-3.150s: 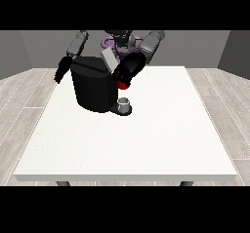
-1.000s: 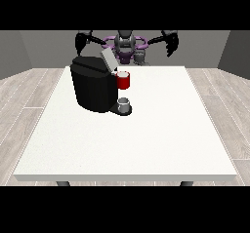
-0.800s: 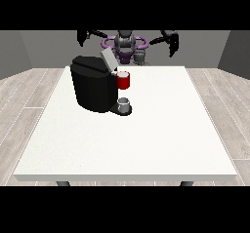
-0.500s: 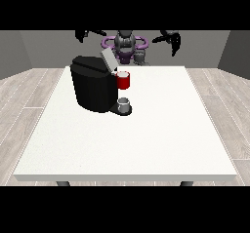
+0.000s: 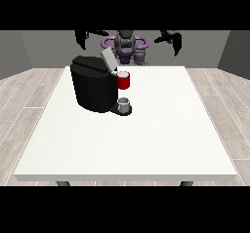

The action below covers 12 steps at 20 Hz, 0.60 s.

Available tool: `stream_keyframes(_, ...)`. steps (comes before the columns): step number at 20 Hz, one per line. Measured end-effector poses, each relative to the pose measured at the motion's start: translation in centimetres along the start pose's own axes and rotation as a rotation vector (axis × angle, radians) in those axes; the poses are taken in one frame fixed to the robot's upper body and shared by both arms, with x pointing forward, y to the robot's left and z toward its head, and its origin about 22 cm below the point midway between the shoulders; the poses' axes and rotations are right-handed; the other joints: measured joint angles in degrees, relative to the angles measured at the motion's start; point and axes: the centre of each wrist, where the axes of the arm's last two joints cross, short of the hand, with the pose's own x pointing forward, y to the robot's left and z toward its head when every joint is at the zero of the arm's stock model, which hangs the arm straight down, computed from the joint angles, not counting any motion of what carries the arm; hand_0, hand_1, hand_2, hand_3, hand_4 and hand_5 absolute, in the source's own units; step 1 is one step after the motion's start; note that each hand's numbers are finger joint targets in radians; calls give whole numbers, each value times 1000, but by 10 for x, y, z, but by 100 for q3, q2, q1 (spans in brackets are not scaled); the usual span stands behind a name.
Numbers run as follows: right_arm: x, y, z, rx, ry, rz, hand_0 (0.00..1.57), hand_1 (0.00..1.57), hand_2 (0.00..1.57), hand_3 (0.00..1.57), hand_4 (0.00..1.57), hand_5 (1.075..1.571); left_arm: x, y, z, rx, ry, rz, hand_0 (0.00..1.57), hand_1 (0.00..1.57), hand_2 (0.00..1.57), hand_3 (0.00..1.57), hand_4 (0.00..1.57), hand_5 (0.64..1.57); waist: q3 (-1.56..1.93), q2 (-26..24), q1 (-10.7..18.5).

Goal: Insert the coffee pod into the coffee machine and close the lid

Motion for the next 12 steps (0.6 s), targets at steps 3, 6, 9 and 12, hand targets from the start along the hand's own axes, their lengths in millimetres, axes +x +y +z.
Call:
stream_keyframes(3,1,5,-7,-11,13,-40,0,0,0,0,168,1571,15,1,-1,-6,-24,-10,0,0,0,0,323,1571,-2,182,97)
stream_keyframes(6,2,7,-12,2,25,-57,0,0,0,0,56,1571,21,1,7,10,-37,-11,0,0,0,0,301,1571,-1,325,85)
stream_keyframes(9,10,15,-19,24,13,-47,0,0,0,0,0,1571,25,-2,15,31,-72,-22,0,0,0,0,349,1571,1,521,12)
stream_keyframes(12,15,26,-23,59,9,-45,0,0,0,0,0,1571,31,6,24,53,-94,-25,0,0,0,0,356,1571,-1,638,-115)
